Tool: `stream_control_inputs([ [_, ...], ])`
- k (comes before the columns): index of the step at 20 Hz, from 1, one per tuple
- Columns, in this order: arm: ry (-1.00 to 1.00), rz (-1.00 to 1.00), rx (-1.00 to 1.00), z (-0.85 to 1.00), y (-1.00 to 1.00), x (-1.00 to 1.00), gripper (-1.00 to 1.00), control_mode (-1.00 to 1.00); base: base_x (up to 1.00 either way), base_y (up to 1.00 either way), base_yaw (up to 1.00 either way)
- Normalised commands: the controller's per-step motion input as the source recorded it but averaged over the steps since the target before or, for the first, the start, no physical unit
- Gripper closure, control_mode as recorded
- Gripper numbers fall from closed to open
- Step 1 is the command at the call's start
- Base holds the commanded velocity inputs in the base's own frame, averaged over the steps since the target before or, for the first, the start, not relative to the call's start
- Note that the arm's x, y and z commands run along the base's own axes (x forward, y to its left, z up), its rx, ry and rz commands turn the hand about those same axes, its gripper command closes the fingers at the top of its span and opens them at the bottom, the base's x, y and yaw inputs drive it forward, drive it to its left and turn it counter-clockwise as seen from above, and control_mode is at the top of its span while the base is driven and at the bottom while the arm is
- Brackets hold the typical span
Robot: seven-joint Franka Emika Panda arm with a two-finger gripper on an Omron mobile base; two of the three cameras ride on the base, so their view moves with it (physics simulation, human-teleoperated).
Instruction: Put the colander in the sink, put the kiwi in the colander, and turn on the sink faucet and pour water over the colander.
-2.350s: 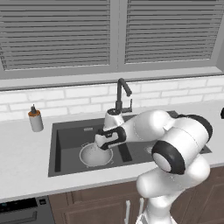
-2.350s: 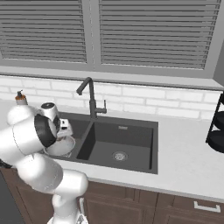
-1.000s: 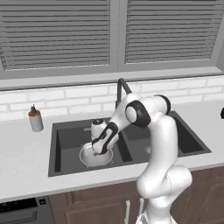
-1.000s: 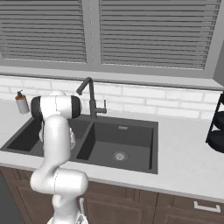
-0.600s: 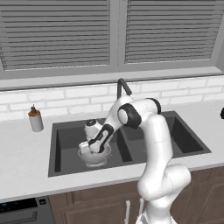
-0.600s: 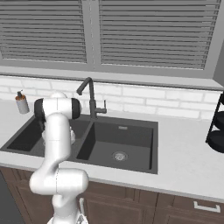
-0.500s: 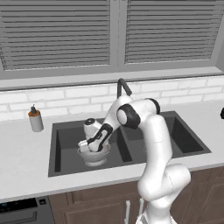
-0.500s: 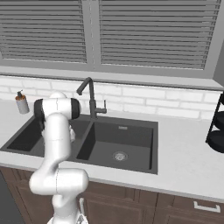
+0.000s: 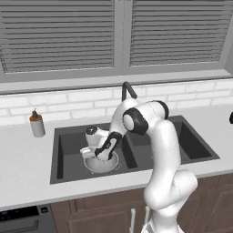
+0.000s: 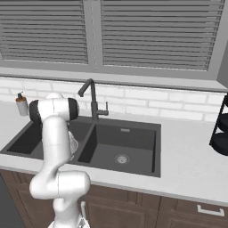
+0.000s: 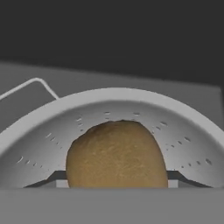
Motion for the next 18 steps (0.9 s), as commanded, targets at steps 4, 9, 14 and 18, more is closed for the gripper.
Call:
stream_control_inputs([
  [4,-0.13,-0.08,0.00,-0.03,-0.08,-0.42,-1.00,-1.00,0.00,0.00,0.00],
  [9,-0.04,-0.13,0.00,-0.09,-0.09,-0.10,-1.00,-1.00,0.00,0.00,0.00],
  [14,-0.14,-0.17,0.06,0.12,-0.17,-0.04,-1.00,-1.00,0.00,0.00,0.00],
  [18,-0.05,-0.20,0.13,0.90,0.00,-0.16,-1.00,-1.00,0.00,0.00,0.00],
])
